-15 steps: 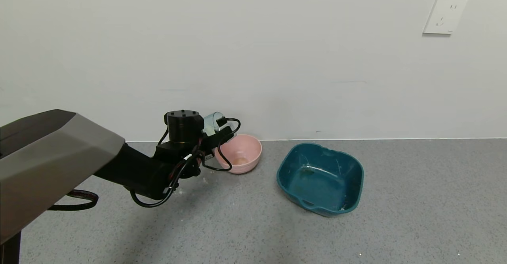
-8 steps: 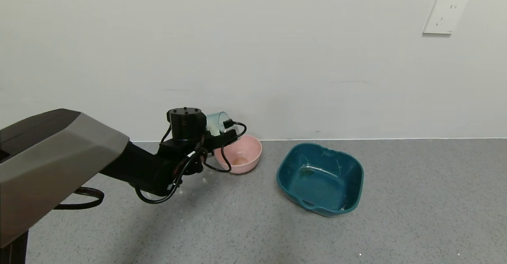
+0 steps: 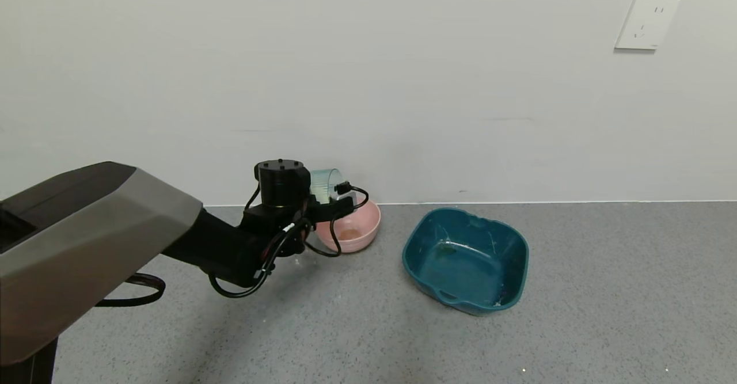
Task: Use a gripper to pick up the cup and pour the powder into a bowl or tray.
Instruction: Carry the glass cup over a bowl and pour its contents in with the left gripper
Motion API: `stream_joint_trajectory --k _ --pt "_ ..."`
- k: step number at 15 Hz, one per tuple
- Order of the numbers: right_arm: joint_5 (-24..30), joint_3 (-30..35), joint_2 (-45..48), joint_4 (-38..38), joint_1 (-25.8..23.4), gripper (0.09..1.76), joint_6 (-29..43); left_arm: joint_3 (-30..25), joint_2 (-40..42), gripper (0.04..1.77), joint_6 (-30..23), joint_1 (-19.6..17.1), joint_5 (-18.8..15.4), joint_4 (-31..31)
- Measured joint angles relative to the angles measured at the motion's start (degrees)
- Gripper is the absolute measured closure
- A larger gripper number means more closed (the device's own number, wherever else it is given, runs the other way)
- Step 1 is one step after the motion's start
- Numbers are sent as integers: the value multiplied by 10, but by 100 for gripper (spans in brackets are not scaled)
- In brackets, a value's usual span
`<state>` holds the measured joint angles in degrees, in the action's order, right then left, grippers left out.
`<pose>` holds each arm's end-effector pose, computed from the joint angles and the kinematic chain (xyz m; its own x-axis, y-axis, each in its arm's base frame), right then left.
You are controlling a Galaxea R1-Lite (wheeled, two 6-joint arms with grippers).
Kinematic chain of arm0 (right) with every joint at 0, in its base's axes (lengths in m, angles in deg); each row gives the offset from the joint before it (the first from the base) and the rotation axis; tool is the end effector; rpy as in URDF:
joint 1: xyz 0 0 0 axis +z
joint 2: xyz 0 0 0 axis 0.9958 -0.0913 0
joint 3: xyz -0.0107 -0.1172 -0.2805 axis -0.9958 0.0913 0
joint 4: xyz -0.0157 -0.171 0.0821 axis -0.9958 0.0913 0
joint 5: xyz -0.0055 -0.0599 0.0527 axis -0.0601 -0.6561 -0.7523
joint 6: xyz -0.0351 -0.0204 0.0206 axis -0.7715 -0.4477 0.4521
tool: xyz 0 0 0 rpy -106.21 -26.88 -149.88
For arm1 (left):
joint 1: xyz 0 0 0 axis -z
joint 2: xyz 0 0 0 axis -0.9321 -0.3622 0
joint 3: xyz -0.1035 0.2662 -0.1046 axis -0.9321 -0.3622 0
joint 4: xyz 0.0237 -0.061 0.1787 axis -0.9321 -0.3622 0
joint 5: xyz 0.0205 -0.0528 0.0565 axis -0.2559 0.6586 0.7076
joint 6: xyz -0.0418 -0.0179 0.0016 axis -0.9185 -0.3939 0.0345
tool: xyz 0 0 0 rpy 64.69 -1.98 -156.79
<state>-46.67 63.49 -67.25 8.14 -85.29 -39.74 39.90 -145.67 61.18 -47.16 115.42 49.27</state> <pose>-0.0044 0.0000 0.0764 1.0000 -0.0093 -0.0017 0.0093 0.9996 0.0271 0.4251 -0.1453 0.1119 0.9768 0.1216 -0.1763 0.1669 0.0830 0.9825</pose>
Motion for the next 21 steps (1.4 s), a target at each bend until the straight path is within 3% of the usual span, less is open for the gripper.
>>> stream_joint_trajectory --k 8,21 --pt "0 0 0 0 0 14 0 15 -8 55 72 5 2 4" --pt "0 0 0 0 0 14 0 7 -8 55 126 14 2 4"
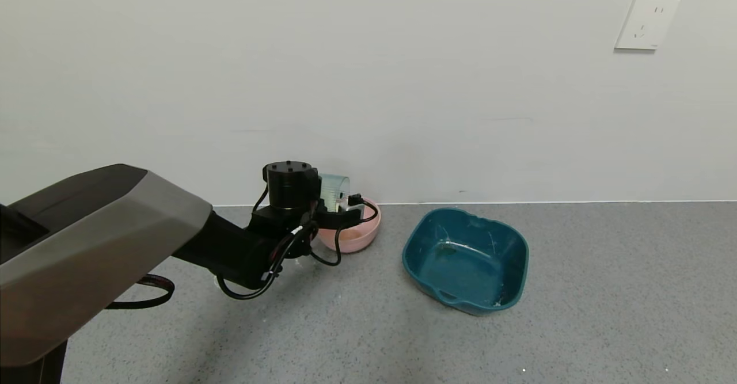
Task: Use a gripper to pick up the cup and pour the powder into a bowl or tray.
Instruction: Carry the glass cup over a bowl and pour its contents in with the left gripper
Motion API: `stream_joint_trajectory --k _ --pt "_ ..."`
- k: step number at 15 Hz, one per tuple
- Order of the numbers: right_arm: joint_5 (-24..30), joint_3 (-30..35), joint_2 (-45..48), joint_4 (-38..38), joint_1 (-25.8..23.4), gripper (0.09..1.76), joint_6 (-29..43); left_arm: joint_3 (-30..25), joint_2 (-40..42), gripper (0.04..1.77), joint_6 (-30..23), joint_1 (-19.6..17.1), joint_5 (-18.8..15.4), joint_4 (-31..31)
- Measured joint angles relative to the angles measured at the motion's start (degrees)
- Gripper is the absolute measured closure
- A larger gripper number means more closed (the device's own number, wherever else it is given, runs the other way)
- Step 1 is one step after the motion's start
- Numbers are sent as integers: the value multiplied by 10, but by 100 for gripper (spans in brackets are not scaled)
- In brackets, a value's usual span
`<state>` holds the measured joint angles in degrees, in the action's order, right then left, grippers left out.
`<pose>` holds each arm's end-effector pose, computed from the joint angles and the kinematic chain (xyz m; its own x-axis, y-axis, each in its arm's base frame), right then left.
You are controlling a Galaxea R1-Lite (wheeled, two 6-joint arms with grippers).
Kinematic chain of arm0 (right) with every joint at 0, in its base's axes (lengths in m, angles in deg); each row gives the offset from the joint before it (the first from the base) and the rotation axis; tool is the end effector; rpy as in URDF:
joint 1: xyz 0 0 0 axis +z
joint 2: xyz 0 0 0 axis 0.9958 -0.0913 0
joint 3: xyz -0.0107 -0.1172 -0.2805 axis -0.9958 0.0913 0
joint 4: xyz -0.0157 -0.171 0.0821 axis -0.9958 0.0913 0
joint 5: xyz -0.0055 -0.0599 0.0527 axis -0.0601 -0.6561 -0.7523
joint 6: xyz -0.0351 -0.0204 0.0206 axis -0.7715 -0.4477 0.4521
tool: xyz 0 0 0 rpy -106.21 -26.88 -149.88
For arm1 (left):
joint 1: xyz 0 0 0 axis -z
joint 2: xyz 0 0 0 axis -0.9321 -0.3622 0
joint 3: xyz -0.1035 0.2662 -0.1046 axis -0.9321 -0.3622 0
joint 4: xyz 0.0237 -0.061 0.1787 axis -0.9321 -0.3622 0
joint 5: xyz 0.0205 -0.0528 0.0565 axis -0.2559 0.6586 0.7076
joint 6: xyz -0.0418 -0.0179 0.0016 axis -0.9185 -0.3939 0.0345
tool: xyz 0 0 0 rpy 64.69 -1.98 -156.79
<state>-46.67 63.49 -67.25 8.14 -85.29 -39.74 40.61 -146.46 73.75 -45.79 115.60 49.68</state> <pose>-0.0044 0.0000 0.0764 1.0000 -0.0093 -0.0017 0.0093 0.9996 0.0271 0.4246 -0.1566 0.1099 0.9801 0.1010 -0.1710 0.1839 -0.1366 0.9734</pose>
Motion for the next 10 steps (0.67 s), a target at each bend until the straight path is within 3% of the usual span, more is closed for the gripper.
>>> stream_joint_trajectory --k 10 --pt "0 0 0 0 0 14 0 3 5 55 81 4 -2 14"
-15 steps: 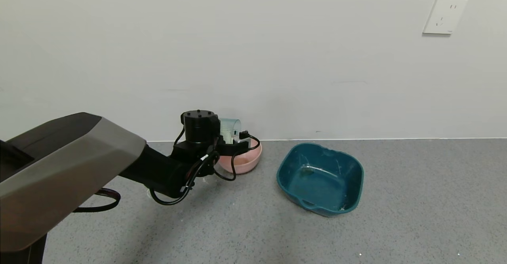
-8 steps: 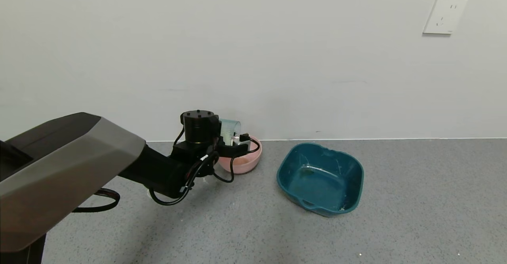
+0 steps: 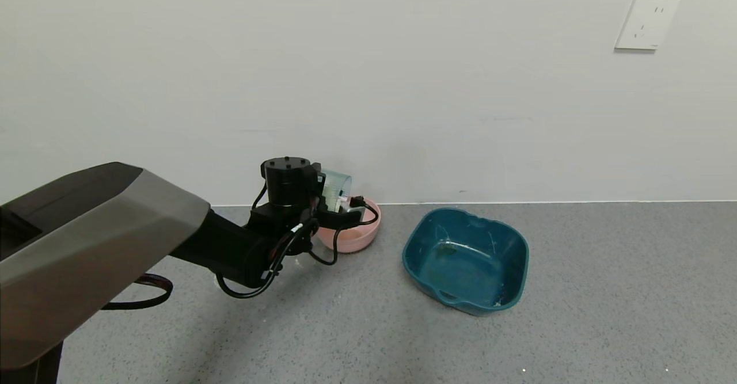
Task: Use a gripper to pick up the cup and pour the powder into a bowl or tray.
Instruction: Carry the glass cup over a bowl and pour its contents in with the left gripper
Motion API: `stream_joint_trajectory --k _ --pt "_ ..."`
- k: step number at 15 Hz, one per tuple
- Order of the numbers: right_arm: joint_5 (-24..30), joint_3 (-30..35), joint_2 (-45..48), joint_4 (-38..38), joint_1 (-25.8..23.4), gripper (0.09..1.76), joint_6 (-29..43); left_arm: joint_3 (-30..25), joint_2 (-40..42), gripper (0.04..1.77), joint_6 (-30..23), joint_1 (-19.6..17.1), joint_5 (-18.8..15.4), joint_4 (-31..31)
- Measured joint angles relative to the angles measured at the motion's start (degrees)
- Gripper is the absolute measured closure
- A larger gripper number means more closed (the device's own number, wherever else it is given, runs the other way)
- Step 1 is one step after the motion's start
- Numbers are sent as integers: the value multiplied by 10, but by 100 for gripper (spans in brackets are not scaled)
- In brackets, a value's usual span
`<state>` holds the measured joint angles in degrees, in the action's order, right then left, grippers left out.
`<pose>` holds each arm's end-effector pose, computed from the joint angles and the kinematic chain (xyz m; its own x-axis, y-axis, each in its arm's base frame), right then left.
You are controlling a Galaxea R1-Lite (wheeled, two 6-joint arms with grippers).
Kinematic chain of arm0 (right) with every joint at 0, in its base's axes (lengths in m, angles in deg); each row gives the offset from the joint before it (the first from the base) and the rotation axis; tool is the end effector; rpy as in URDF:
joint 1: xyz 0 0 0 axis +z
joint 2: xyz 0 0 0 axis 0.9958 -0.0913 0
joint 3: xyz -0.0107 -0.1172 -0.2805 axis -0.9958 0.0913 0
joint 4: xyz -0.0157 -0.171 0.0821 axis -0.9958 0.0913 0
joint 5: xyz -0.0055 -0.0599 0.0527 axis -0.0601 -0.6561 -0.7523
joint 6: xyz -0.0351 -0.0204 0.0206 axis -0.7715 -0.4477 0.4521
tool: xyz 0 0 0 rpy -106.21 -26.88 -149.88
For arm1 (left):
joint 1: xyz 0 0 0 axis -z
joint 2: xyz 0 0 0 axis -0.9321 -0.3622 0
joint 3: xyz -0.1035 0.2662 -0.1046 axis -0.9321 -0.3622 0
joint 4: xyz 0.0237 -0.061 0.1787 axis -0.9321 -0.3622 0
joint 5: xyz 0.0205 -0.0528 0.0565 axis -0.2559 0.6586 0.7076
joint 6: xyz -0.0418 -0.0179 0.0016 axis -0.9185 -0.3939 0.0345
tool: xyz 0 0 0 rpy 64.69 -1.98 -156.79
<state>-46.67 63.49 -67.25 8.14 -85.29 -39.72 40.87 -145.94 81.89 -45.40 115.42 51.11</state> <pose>-0.0044 0.0000 0.0764 1.0000 -0.0093 -0.0017 0.0093 0.9996 0.0274 0.4236 -0.1596 0.1182 0.9865 0.0888 -0.1378 0.1566 -0.2616 0.9524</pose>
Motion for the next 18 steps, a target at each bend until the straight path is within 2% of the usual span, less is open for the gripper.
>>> stream_joint_trajectory --k 5,12,18 --pt "0 0 0 0 0 14 0 -3 0 55 46 2 1 32" --pt "0 0 0 0 0 14 0 -12 -5 55 69 2 0 38" --pt "0 0 0 0 0 14 0 -22 -17 55 108 8 1 103"
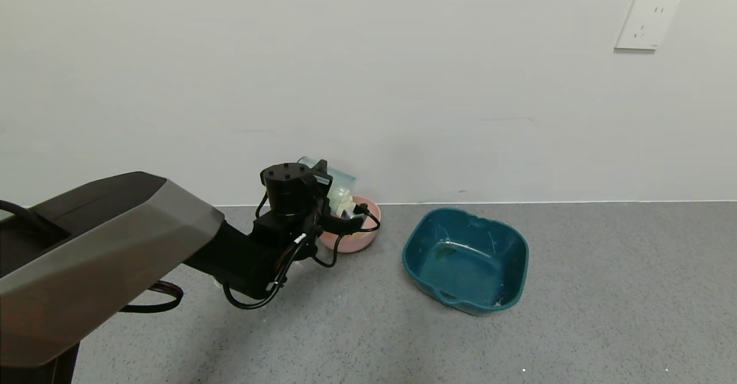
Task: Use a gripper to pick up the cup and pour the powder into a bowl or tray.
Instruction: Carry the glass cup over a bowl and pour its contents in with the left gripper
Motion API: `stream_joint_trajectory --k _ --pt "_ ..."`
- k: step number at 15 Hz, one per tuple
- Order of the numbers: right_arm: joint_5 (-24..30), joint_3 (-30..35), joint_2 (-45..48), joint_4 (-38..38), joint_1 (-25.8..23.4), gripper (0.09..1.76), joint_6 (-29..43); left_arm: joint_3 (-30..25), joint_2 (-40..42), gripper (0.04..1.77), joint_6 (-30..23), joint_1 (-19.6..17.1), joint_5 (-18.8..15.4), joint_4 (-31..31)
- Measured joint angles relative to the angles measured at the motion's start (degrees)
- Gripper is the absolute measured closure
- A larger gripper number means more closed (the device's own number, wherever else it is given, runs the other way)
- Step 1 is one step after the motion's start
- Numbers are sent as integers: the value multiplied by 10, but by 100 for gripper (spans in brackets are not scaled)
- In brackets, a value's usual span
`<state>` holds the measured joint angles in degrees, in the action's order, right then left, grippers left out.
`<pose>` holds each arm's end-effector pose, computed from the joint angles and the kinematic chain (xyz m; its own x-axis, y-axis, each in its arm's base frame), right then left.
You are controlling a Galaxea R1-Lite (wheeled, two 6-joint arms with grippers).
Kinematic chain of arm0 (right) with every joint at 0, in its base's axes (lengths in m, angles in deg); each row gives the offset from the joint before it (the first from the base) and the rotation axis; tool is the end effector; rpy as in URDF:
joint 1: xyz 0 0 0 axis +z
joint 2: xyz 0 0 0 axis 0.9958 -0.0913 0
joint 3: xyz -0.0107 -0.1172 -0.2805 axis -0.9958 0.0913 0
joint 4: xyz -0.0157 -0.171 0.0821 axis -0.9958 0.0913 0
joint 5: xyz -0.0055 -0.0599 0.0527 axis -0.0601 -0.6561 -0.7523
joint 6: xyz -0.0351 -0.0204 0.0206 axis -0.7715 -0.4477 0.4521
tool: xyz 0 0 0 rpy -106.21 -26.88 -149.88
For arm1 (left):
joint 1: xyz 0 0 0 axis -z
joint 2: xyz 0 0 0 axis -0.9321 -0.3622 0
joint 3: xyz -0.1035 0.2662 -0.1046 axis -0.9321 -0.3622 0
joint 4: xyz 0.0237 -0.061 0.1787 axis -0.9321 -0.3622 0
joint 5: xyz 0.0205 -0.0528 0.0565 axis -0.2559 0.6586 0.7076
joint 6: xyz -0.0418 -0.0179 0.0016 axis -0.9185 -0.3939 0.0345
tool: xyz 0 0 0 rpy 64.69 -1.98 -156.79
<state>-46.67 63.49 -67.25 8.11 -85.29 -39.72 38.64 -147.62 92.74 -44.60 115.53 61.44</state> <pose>-0.0044 0.0000 0.0764 1.0000 -0.0093 -0.0012 0.0093 0.9996 0.0274 0.4219 -0.1657 0.1159 0.9966 0.0729 -0.0396 0.0655 -0.3987 0.9147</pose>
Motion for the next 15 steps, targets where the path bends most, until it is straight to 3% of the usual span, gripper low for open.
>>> stream_joint_trajectory --k 4,11,15 --pt "0 0 0 0 0 14 0 -5 -3 55 -15 0 -4 -3" --pt "0 0 0 0 0 14 0 -26 10 55 -117 -2 -6 -35" --pt "0 0 0 0 0 14 0 -36 18 55 -141 -3 -7 -39"
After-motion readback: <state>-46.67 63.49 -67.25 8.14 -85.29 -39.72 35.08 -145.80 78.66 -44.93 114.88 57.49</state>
